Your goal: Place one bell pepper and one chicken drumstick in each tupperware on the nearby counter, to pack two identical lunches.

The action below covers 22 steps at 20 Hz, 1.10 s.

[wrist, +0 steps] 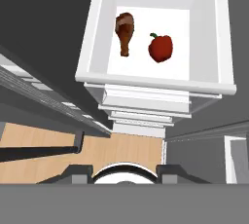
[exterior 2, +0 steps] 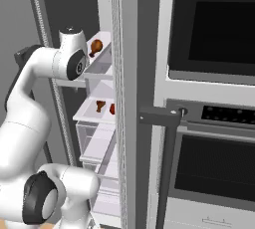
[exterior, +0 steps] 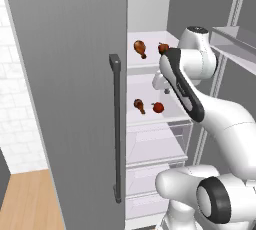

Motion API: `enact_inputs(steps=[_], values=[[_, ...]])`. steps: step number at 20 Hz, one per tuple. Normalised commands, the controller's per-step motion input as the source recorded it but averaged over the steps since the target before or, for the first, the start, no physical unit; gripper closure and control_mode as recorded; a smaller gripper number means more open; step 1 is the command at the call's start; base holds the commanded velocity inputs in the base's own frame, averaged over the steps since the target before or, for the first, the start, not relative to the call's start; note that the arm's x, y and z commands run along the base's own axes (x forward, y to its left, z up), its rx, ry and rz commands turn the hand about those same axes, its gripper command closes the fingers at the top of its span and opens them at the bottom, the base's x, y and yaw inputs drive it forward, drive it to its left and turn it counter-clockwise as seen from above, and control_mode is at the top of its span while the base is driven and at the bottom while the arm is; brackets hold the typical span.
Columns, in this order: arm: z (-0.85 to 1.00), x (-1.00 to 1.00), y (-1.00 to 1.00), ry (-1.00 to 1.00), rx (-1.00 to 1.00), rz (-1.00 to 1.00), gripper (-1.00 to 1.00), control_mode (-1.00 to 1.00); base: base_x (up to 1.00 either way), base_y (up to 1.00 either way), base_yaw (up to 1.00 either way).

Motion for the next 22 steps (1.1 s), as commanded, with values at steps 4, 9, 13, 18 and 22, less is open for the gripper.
enact_inputs(steps=[4,9,13,18,22], values=[[0.0,-0.09,0.0,-0.06,0.0,0.0,-1.0,-1.0,0.0,0.0,0.0],[0.16,-0.14,0.0,-0.34,0.0,0.0,-1.0,-1.0,0.0,0.0,0.0],[0.31,-0.01,0.01,-0.36,0.0,0.0,-1.0,-1.0,0.0,0.0,0.0],[0.48,-0.03,0.0,-0.38,-0.01,0.0,-1.0,-1.0,0.0,0.0,0.0],[0.5,0.0,0.05,-0.31,-0.01,0.0,-1.0,-1.0,0.0,0.0,0.0]])
